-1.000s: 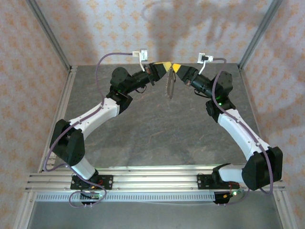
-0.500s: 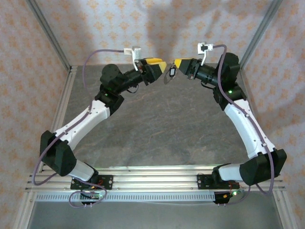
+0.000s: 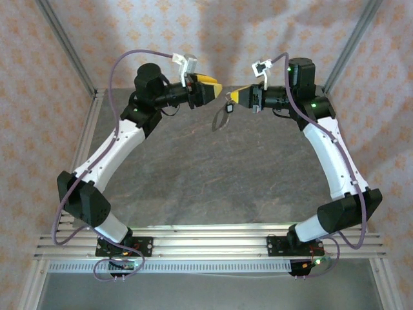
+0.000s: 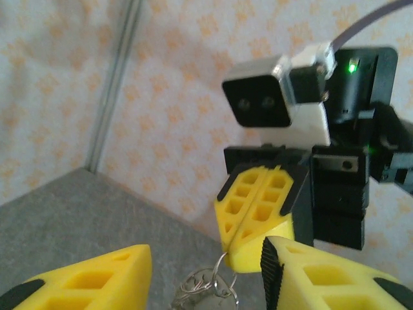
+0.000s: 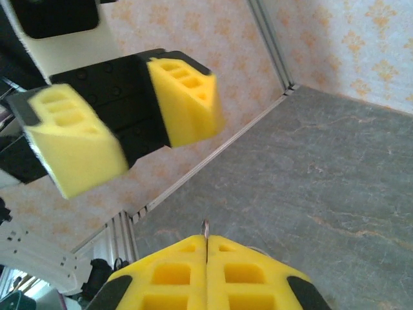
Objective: Put the keys on the keyring
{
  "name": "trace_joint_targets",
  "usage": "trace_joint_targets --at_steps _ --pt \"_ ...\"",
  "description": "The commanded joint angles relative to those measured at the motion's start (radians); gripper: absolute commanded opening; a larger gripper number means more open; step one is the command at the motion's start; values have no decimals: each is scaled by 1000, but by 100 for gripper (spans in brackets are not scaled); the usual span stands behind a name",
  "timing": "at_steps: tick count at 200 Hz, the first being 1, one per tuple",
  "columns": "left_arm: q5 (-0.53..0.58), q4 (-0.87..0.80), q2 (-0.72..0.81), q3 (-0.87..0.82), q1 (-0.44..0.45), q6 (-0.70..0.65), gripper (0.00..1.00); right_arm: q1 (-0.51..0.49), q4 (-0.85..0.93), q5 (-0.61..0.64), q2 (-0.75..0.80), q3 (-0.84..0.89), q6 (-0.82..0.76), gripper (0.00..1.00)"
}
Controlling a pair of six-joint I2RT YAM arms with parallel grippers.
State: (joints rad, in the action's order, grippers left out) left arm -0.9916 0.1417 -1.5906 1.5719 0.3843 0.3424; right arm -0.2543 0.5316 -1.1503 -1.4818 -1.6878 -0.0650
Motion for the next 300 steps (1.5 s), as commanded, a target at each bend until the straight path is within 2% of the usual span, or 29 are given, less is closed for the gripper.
trace_joint_targets --at_steps 1,137,181,208,221,257,291,300 --pt "-104 -111 -32 60 -1 -74 46 3 56 -54 -8 -44 -70 0" --pt "-195 -181 -95 117 31 -121 38 3 42 -74 -9 -29 -72 0" --pt "-234 -201 -83 111 33 -144 22 4 17 -58 -7 -17 -57 0" --pt "-233 -203 -80 111 41 -148 21 4 -3 -59 -6 -8 -44 0" --pt "-235 -207 -82 115 47 -151 15 3 -10 -59 -7 -4 -36 0" --pt "-231 -220 -88 132 60 -161 12 3 -31 -67 -6 4 -19 0" --pt "-207 -206 -93 138 78 -153 0 3 -43 -71 -5 14 -9 0" --pt "-199 -199 -95 137 85 -147 0 3 -49 -69 -6 17 -4 0"
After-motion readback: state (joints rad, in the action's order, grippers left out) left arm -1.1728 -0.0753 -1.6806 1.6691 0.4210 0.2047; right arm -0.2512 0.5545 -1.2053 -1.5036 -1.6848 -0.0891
